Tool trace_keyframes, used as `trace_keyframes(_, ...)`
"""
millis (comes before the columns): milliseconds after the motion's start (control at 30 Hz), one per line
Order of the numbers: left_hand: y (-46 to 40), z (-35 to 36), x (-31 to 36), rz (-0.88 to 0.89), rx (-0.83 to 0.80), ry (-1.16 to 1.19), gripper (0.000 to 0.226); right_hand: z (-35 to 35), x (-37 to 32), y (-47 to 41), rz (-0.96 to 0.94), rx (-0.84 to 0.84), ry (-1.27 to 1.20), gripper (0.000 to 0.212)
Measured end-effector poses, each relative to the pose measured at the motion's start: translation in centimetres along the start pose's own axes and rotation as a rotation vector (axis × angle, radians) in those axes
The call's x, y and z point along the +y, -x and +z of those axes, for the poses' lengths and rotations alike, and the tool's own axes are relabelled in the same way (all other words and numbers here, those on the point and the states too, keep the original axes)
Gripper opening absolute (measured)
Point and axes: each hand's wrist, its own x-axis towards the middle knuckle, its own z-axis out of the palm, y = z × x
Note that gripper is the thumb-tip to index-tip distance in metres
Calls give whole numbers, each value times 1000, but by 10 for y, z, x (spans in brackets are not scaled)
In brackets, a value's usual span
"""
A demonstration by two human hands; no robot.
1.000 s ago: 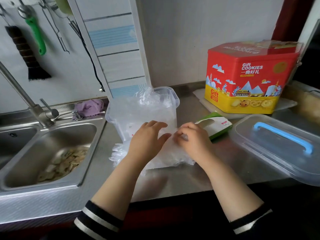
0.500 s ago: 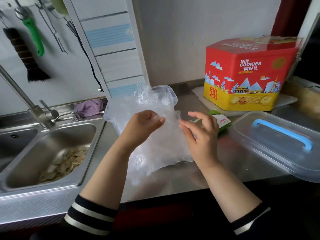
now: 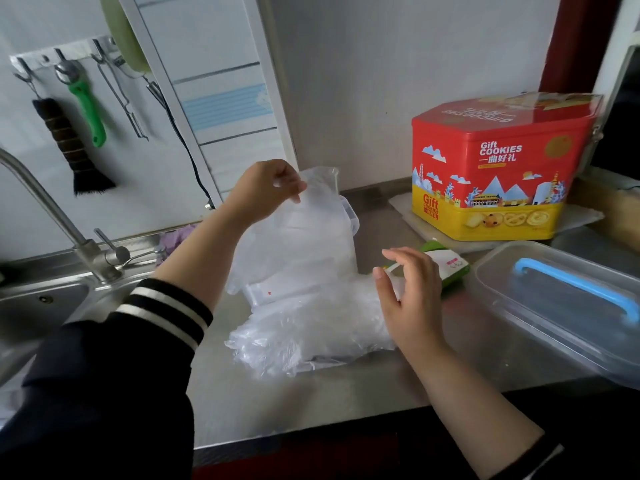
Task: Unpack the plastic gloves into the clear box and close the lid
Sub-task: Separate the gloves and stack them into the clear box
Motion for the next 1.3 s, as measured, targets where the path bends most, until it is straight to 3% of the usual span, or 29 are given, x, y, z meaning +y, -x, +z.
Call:
trace_keyframes(334,-39,39,-53,-175,-87,-133,23,5,4,3,17,-30,36,25)
trace_keyframes(500,-33,64,-63,-144,-277,-422,33,5,4,2,28,-19,42,26)
trace_keyframes(667,-33,28,-39,22,-151,-495,37,3,5,3,34,6,30,27)
trace_keyframes(734,-27,9,-20,-15,-129,-518,30,2,5,3,26,7,24,27)
trace_keyframes(767,-22,-1,-11,-64,-189,-519,28,2,5,3,22,6,20,26)
trace_keyframes(901,12,-24,15,-319,-702,-397,32,3,5,4,21,-12,22,25)
trace_keyframes(968,24,-21,13,-398,-815,-365,42,3,6,4,29,-20,26,25)
trace_keyframes(1134,35,-4,-11,-463,-865,-224,56,5,6,4,52,-43,34,27)
trace_keyframes(1301,37,3,-15,-449,-753,-108,60,2,2,4,-9,-98,21,28)
